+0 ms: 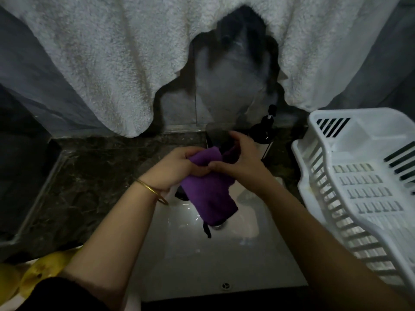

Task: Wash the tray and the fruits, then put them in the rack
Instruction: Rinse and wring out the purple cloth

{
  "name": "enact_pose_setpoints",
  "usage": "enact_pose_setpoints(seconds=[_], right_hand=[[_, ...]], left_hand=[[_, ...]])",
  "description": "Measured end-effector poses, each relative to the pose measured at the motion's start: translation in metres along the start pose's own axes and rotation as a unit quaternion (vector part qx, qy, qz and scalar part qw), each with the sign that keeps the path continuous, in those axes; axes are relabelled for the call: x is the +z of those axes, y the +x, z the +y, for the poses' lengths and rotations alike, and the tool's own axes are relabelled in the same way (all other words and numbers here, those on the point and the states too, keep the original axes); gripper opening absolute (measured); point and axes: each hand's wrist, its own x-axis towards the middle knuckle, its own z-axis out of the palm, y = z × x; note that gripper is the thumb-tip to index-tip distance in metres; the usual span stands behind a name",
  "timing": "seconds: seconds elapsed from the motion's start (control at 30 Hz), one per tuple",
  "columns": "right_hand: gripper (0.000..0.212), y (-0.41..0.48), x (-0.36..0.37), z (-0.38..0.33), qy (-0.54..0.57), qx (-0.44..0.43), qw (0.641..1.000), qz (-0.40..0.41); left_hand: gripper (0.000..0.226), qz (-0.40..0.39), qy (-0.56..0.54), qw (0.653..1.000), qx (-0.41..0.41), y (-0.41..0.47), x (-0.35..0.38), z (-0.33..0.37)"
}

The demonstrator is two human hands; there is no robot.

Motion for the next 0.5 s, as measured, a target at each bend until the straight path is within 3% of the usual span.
enact_pose_setpoints(seconds=[0.07,0.13,0.23,0.33,0.43,0.5], right_hand=[[0.064,-0.002,-0.007,-0.003,0.087,0.039,0.984,-0.151],[0.05,-0.001,-0.009,0.001,0.086,0.036,0.976,-0.198],[0.042,0.006,-0.013,0.004,0.062,0.012,0.992,-0.113],[0.037,0.011,-0.037,0.001,0.179,0.05,0.982,-0.024],[0.028,0.014,-0.067,0.006,0.299,0.079,0.947,0.086],[0.029,0.017,-0.081,0.011,0.316,0.1,0.931,0.154]], left_hand=[[0.032,-0.021,-0.012,1.0,0.003,-0.001,-0.003,0.002],[0.03,0.033,0.007,0.999,0.029,0.001,0.0,0.0],[0.027,0.133,-0.048,0.989,0.031,0.005,0.009,-0.009],[0.022,0.194,-0.119,0.973,-0.036,0.009,0.009,-0.014],[0.028,0.191,-0.067,0.976,-0.08,0.008,0.006,-0.019],[0.031,0.151,-0.067,0.983,-0.085,0.008,0.012,-0.017]])
